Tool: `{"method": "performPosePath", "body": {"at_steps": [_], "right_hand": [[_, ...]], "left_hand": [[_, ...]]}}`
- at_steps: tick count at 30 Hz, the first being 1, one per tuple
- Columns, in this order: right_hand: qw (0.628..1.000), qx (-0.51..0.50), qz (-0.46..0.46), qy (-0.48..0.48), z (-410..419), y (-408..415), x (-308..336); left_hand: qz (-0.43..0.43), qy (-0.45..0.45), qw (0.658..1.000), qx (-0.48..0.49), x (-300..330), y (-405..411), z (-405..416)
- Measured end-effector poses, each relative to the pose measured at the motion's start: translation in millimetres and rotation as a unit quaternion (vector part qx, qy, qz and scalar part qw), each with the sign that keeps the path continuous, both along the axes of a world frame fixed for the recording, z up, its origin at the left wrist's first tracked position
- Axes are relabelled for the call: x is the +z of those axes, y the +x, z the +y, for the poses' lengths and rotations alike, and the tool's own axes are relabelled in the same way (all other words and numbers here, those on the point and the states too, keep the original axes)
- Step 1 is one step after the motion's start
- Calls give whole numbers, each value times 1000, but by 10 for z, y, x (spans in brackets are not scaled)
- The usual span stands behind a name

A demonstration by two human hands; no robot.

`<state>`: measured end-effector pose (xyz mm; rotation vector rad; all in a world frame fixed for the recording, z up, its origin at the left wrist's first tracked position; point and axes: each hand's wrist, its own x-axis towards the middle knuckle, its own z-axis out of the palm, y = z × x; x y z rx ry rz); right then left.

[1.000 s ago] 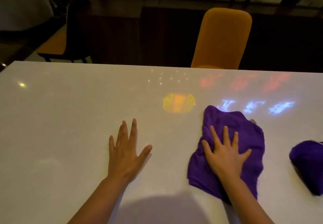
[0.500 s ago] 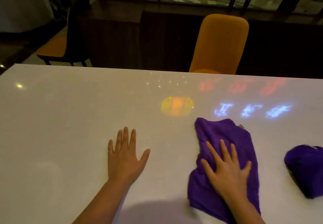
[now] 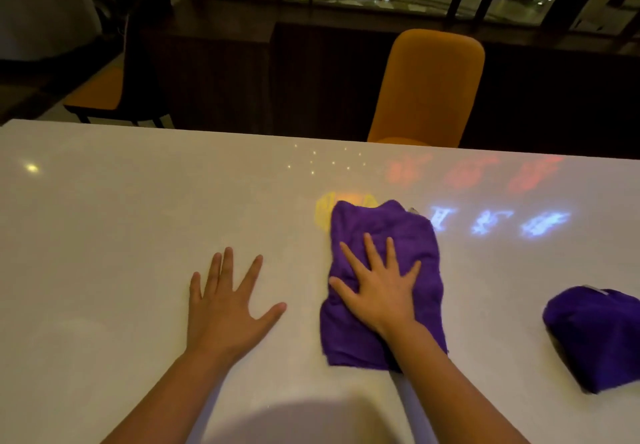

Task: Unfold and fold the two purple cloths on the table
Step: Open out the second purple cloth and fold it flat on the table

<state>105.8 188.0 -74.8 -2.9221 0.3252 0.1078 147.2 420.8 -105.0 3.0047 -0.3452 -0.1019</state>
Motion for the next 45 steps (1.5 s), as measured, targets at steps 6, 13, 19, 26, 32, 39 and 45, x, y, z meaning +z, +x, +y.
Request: {"method": "performPosePath", "body": {"at_steps": [6,13,19,26,32,39,45], "right_hand": [[987,138,-59,-49,-178,-1098,-233],[999,-37,10,26,-114,-31,-30],[994,51,-30,93,-644,-238,230],[993,109,17,-35,-978,-486,257],[998,67,-23,-6,-820,-620,334],[993,23,-32,107,-900,-655,955],[979,-35,-99,173,-1085,-558,2073]], "left_hand": [[1,-5,1000,2,26,-5,-9],[23,-12,1000,4,47,-9,3],[59,-140,985,-80,380,35,-481],[111,-83,967,-212,531,-89,-1462],[51,-90,978,-182,596,-310,-1348],[121,-144,975,-117,1189,-334,-1309],[64,-237,962,-118,2318,-193,-1522]]}}
